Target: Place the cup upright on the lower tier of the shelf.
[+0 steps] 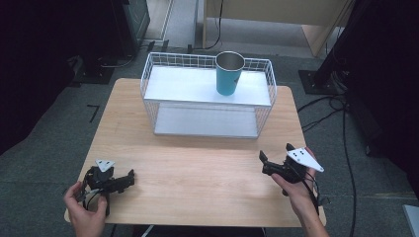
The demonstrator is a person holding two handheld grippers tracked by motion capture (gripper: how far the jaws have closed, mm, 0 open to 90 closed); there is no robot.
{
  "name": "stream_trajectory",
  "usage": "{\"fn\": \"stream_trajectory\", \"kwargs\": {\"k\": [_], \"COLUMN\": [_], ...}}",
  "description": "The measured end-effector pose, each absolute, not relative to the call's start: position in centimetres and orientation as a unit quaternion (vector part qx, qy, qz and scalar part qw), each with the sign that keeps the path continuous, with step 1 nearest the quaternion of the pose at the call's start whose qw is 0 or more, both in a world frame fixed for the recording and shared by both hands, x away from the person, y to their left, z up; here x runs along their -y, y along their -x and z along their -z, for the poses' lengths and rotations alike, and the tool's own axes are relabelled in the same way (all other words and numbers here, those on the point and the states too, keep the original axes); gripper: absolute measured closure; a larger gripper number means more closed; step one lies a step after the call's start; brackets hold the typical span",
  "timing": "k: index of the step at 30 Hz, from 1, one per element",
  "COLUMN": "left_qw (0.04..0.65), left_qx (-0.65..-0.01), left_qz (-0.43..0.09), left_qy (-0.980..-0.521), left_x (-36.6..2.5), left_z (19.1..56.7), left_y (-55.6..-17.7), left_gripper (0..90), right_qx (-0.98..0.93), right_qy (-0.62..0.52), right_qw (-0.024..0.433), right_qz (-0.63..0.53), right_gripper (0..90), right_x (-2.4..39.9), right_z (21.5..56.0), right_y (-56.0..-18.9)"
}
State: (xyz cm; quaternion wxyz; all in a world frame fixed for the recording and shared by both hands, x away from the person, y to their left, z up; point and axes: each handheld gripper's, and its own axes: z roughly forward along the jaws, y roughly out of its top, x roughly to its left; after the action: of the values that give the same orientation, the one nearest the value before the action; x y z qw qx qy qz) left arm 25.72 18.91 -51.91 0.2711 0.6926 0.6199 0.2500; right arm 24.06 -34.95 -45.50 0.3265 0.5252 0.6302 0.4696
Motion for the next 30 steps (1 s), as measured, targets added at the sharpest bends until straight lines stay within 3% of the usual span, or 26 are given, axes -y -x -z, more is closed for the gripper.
{"fn": "stream_trajectory", "kwargs": {"k": [30], "left_qw": [0.271], "left_qx": [-0.62], "left_qz": [-0.25], "left_qy": [-0.693], "left_x": [-18.9], "left_z": [51.9], "left_y": [-25.7], "left_gripper": [0.0], "right_qx": [-0.623], "right_qy": [-0.582], "right_qw": [0.315], "right_qz": [-0.417], "right_gripper": [0.0], "right_x": [39.8], "right_z": [50.2], "right_y": [-20.2]}}
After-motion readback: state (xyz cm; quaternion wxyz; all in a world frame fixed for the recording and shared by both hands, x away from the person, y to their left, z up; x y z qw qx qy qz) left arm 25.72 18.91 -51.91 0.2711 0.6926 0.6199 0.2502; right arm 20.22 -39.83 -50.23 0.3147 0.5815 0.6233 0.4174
